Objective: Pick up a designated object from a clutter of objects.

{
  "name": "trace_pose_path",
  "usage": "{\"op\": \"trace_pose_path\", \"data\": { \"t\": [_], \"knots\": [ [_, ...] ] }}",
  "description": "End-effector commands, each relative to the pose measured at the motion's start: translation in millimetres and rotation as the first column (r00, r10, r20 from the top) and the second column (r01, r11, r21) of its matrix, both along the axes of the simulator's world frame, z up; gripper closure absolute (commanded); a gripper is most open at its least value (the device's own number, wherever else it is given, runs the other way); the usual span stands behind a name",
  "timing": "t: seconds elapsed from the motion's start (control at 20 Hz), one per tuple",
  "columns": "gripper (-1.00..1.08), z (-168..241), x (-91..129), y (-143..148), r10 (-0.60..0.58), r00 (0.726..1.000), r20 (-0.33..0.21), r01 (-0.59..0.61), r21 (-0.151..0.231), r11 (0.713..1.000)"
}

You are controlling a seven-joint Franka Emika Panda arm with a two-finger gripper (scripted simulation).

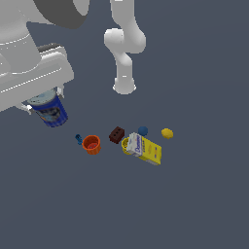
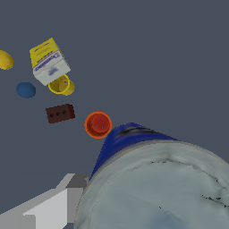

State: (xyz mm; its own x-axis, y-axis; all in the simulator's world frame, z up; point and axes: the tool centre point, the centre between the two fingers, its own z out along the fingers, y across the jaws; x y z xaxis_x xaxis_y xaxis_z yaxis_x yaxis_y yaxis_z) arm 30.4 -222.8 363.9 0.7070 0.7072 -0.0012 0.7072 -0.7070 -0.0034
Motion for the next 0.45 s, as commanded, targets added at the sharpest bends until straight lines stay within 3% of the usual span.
{"op": "trace_pose_path", "data": {
  "t": [0.0, 0.4],
  "knots": [
    [1.08, 8.6, -0.6, -9.1, 0.002, 1.000, 0.003, -0.002, -0.002, 1.000],
    [1.08, 11.2, 0.2, -13.3, 0.002, 1.000, 0.003, -0.002, -0.002, 1.000]
  ]
}}
